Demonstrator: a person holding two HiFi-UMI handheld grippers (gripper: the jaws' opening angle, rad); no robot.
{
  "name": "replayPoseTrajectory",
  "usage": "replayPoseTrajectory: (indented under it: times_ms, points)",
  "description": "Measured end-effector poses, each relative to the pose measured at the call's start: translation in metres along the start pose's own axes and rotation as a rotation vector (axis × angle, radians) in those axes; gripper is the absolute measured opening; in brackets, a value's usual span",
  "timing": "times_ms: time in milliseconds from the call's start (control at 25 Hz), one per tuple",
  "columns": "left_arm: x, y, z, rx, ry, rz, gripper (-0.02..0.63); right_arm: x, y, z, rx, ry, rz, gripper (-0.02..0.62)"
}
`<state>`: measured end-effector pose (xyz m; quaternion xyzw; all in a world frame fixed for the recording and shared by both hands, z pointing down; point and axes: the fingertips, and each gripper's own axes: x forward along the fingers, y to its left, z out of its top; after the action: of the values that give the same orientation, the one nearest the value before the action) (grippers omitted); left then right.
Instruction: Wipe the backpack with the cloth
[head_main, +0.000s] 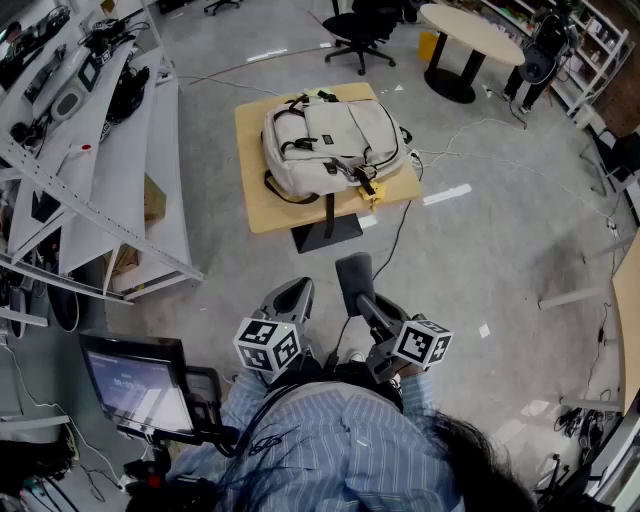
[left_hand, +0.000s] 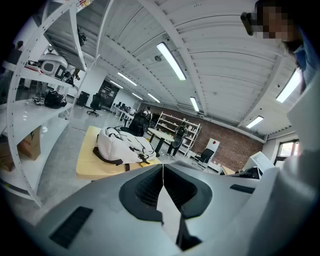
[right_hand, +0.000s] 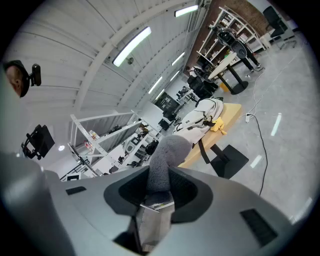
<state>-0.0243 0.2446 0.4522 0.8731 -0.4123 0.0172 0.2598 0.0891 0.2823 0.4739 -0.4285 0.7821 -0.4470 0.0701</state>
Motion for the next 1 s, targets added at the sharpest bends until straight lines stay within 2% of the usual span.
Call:
replayPoseTrajectory:
  times_ms: [480,720,1000]
  points:
    - [-0.004,-0.007,-0.005,-0.001,0.002,0.028,0.008,-0.007,0.001,0.000,-0.024,0.014,0.020,0.117]
    - [-0.002,-0.018,-0.009,0.000,0.005,0.028,0.008,-0.019,-0.002,0.003,-0.135,0.035,-0.005,0.117]
    - [0.008,-0.032,-0.014,0.004,0.007,0.037,0.008,-0.030,-0.014,0.009,-0.108,0.038,0.009,0.117]
